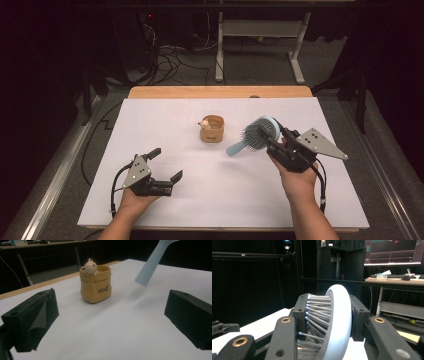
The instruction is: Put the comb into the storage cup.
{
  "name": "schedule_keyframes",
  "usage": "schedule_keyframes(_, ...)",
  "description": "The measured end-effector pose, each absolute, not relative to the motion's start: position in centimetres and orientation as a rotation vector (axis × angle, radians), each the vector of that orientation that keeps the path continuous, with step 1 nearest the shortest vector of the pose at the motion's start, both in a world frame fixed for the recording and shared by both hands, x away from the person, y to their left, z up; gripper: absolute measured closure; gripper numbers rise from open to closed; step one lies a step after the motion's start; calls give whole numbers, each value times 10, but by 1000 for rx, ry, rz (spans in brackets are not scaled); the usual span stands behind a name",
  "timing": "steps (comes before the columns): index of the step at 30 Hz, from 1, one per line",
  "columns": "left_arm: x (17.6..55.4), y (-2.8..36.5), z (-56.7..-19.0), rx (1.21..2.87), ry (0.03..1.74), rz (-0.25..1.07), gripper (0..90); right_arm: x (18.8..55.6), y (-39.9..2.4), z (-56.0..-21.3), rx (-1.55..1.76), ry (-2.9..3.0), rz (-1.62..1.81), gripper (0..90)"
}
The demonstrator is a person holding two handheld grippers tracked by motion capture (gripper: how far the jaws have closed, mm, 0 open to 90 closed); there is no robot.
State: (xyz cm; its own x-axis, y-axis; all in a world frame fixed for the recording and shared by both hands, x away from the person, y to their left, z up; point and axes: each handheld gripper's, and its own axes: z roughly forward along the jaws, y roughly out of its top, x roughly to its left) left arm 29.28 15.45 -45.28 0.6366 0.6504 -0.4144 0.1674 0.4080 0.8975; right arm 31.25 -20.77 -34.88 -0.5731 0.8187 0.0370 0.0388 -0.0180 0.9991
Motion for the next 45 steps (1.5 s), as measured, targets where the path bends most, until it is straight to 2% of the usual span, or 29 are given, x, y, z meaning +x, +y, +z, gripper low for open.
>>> schedule_keyframes(29, 292, 155, -455, 1144, 854, 370, 4, 325, -199, -310, 858, 1600, 1665, 603)
schedule_keyframes(45, 292, 155, -455, 1150, 854, 359, 4, 347, -184, -306, 855, 1598, 1649, 602)
